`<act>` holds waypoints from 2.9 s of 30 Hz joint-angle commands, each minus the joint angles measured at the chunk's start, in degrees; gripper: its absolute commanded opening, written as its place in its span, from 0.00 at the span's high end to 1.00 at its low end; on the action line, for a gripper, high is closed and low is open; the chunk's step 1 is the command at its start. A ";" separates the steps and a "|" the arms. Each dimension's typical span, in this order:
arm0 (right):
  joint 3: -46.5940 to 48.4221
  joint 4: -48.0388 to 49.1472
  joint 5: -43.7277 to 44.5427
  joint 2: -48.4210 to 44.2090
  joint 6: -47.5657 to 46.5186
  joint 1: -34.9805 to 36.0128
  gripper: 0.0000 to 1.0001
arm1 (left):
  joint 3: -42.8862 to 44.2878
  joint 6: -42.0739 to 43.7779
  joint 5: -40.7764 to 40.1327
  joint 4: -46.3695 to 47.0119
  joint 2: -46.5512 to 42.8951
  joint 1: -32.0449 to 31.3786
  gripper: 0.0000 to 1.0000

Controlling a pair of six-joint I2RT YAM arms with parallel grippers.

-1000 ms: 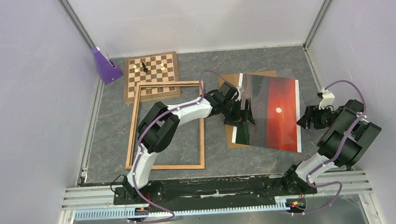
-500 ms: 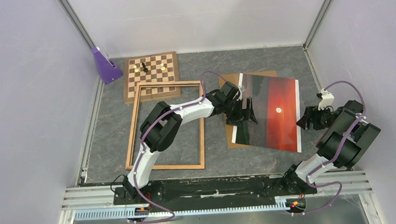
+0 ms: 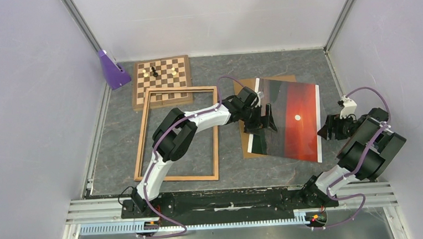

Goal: Put the photo into the frame

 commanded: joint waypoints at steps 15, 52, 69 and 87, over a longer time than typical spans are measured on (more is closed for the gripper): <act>3.86 -20.08 -7.40 -1.95 -2.57 0.37 0.41 | -1.29 2.68 -1.89 -0.78 4.02 -1.60 0.04; 12.40 -22.30 -1.81 24.54 -15.37 -9.66 0.50 | -2.69 7.19 -5.25 -2.70 3.21 -1.59 0.03; 5.51 -23.82 0.95 19.33 -20.27 -12.10 0.65 | -2.87 8.04 -5.07 -2.58 2.41 -1.59 0.03; 14.57 -42.16 -6.90 12.67 -28.04 -12.10 0.89 | -2.43 10.20 -6.11 -2.84 2.06 -1.55 0.03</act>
